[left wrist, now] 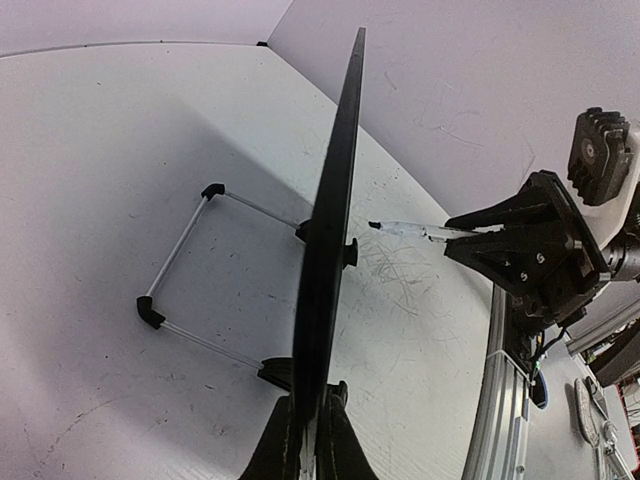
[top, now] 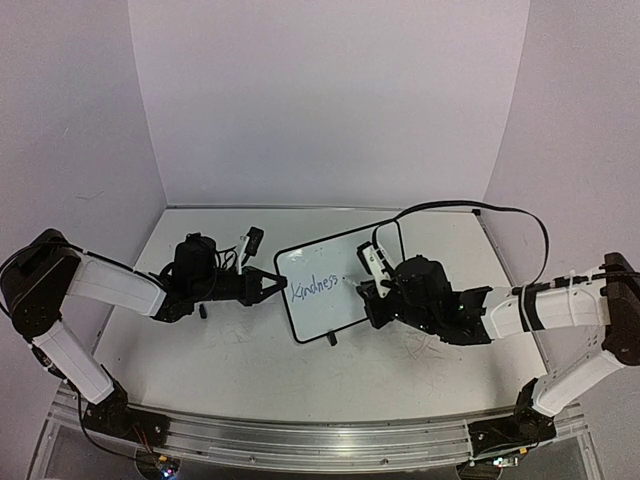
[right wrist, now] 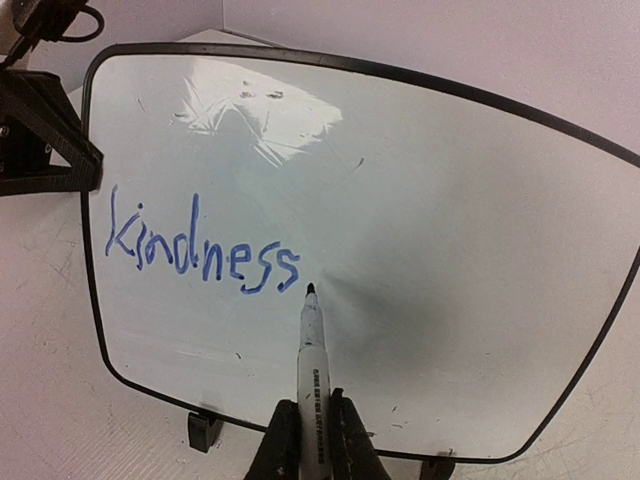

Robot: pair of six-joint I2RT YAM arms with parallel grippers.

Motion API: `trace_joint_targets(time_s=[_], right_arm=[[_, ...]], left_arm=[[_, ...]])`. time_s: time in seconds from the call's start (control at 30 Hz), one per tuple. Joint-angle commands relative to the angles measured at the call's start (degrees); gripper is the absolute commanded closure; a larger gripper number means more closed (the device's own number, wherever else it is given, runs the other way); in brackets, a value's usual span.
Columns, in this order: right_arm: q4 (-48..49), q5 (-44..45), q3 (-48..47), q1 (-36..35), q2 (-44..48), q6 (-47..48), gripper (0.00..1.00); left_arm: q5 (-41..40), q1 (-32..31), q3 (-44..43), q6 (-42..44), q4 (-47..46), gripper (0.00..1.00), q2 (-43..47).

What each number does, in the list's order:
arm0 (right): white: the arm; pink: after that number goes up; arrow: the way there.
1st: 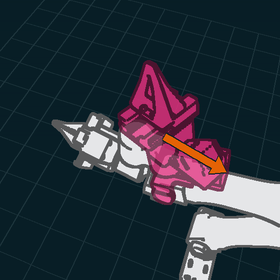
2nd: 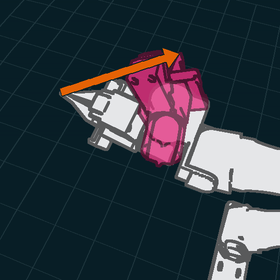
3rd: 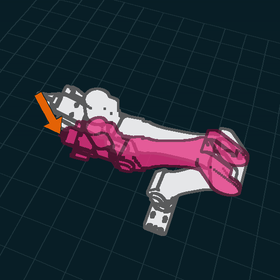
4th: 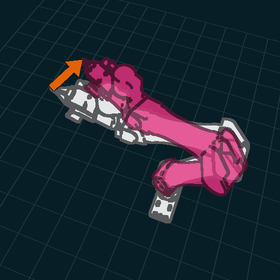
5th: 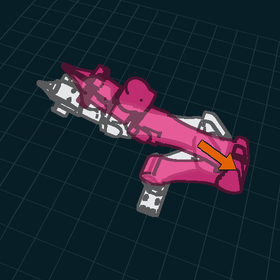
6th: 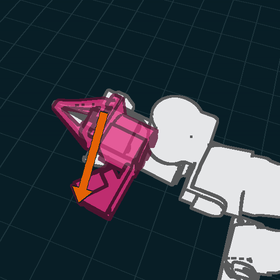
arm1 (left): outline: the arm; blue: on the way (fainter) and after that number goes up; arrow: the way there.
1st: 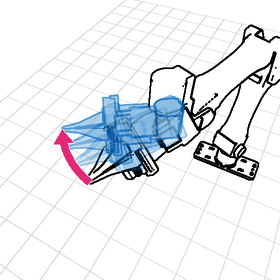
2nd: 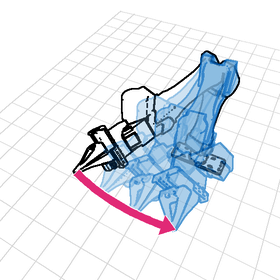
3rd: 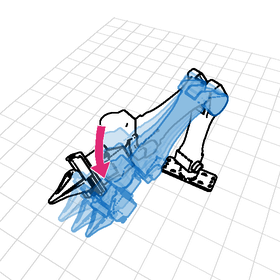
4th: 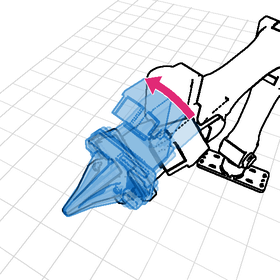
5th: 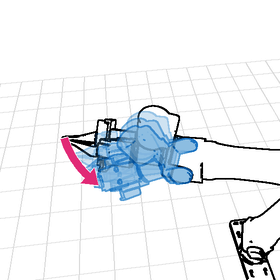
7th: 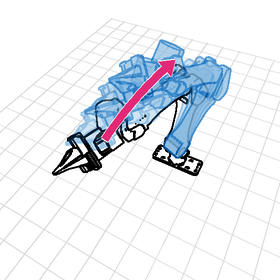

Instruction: Write a sentence on the whiteboard

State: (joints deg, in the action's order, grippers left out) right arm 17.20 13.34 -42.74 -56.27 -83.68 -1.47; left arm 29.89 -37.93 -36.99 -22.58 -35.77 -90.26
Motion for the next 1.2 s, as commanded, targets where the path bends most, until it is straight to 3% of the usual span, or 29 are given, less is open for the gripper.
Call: trace_joint_targets(time_s=[0.0, 1.17], right_arm=[[2.14, 1.78, -1.61, -0.03, -0.70, -0.94, 1.00], [1.54, 7.07, -4.72, 0.11, -5.26, -2.99, 1.00]], left_arm=[[0.27, 0.05, -0.71, 0.69, 1.78, 1.00, 1.05], [-0.13, 0.05, 0.08, 1.05, 2.04, 1.00, 1.93]])
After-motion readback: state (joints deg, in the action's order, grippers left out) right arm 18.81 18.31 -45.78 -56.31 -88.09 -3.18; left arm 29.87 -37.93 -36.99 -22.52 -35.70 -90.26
